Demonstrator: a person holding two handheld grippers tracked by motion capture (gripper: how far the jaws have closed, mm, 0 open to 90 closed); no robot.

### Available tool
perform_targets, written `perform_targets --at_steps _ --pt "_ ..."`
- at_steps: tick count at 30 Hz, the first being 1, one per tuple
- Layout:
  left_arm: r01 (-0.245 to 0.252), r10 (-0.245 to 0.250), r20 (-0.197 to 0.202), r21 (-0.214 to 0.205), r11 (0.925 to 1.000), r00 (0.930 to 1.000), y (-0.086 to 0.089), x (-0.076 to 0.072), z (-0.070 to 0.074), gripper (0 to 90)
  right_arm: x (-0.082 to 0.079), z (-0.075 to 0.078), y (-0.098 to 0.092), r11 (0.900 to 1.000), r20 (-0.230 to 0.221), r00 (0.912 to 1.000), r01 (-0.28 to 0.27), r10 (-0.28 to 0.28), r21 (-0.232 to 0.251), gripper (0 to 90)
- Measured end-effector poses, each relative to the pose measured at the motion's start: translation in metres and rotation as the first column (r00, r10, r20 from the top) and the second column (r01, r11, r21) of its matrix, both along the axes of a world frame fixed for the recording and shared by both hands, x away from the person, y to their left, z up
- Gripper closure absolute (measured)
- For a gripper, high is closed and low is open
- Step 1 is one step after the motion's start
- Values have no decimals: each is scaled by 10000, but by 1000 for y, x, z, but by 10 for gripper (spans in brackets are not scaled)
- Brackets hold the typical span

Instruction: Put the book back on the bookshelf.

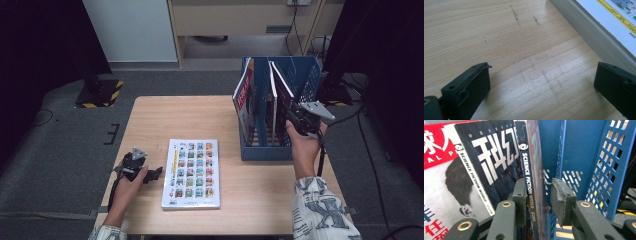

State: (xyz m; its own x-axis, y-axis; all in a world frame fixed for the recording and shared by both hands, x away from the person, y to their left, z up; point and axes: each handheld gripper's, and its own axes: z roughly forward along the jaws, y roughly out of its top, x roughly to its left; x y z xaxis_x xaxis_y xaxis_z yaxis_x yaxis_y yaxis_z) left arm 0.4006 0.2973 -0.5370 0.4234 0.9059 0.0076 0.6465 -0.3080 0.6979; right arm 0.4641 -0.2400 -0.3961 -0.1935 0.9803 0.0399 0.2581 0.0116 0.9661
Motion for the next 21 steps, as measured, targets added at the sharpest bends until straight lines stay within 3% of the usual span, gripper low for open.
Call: perform_targets --at_steps 21 --pt "-2 2 2 -1 10000 10000 0 0 0 0 -15 2 7 9982 35 9984 -560 560 212 595"
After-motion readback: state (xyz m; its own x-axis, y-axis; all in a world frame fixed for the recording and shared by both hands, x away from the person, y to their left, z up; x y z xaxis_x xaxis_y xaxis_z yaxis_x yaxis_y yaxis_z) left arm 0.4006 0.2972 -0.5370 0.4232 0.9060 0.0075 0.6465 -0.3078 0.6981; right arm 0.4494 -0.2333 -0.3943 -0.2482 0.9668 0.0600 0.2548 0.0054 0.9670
